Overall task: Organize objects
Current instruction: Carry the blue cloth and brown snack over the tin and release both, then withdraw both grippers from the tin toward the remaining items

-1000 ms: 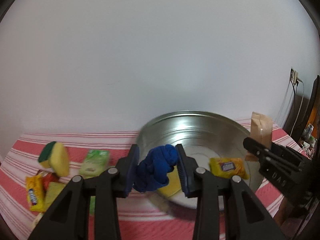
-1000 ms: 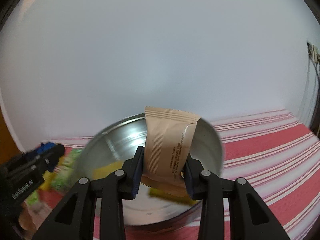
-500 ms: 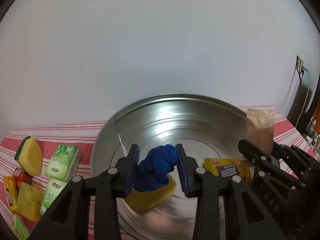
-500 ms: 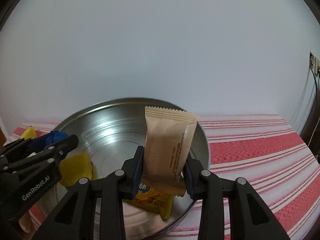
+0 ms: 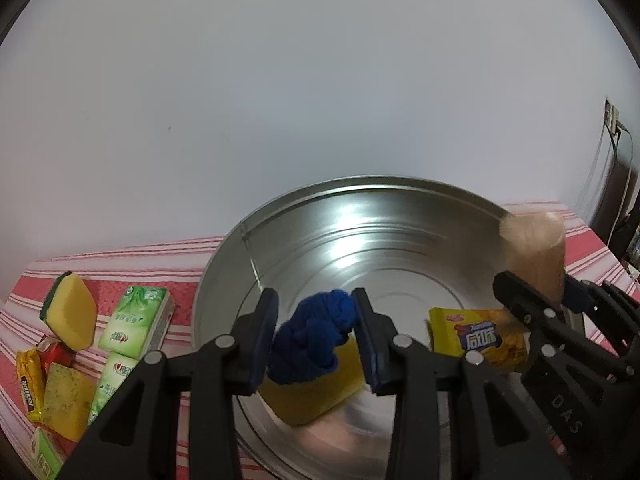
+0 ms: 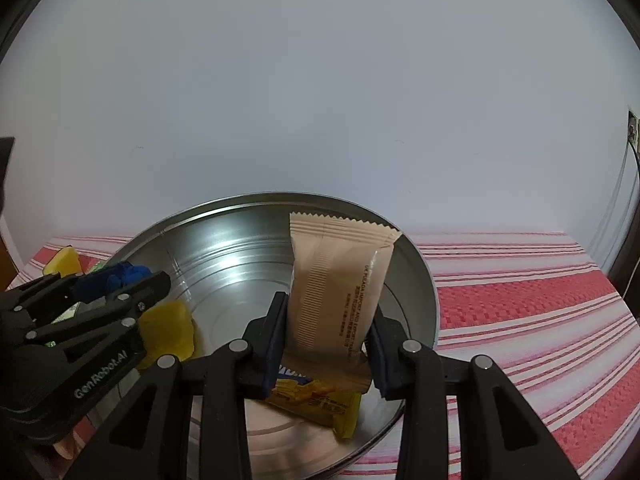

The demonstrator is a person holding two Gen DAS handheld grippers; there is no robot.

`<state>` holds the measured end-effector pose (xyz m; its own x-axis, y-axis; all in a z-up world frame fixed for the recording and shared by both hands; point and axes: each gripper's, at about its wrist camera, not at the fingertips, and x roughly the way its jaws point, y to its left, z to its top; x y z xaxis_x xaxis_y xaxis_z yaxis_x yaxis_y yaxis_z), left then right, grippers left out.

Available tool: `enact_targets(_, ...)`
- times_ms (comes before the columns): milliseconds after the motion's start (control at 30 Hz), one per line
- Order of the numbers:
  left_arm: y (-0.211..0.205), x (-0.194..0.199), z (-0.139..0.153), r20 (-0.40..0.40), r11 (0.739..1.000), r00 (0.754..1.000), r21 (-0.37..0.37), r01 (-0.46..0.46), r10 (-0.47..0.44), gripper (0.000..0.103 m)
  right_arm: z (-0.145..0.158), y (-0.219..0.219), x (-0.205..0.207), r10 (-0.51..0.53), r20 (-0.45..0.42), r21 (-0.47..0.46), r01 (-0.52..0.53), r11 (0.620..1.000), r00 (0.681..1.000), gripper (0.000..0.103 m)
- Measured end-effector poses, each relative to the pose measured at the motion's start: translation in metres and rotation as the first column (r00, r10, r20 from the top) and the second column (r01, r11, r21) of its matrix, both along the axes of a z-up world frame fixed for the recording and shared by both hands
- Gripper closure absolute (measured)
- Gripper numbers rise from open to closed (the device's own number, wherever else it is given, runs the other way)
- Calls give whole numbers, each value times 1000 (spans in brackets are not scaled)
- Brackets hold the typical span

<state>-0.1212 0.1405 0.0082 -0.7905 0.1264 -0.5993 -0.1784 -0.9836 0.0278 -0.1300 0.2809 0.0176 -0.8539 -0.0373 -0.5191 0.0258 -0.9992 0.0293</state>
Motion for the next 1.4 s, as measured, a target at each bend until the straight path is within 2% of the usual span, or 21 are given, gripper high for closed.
enact_targets(33, -1, 1, 1, -2, 1000, 1000, 5, 0, 0, 56, 0, 0, 0, 1, -2, -6, -1, 1000, 1000, 60)
enact_targets(67, -2, 3, 3, -4, 1000, 1000, 10, 2, -2, 49, 0, 1, 0, -1, -4, -10, 1, 1000, 1000, 54)
enact_targets(100, -3, 5, 5, -13, 1000, 1000, 19, 1, -1, 32, 1, 1, 1, 0, -13, -18, 0, 1000, 1000, 46)
enact_targets(133, -5, 8, 8, -36, 1000, 999, 20, -20, 21, 24, 2, 1, 2, -2, -25, -23, 2, 1000, 1000, 43)
enact_targets(167, -7, 12, 10, -59, 999, 998, 22, -34, 35, 22, 4, 1, 3, -13, -43, -24, 12, 1000, 999, 40)
enact_targets(233, -10, 15, 15, -85, 999, 995, 24, -47, 48, 9, 9, 6, 9, -31, -82, -30, 29, 999, 996, 36)
enact_targets(300, -14, 17, 19, -104, 997, 992, 31, -73, 76, 1, 12, 9, 14, -56, -110, -50, 51, 997, 992, 32)
enact_targets(400, -18, 22, 22, -116, 996, 990, 55, -74, 80, 0, 12, 13, 14, -78, -114, -66, 71, 995, 990, 30)
enact_targets(600, -17, 29, 22, -130, 996, 988, 16, -85, 86, 0, 14, 18, 21, -82, -120, -70, 74, 995, 989, 30)
enact_targets(1033, -44, 44, 20, -127, 990, 982, 11, -139, 140, 0, 20, 31, 35, -95, -135, -120, 79, 990, 986, 30)
enact_targets(1400, -70, 67, 16, -131, 983, 975, -9, -183, 180, 0, 17, 17, 47, -91, -163, -82, 79, 994, 982, 30)
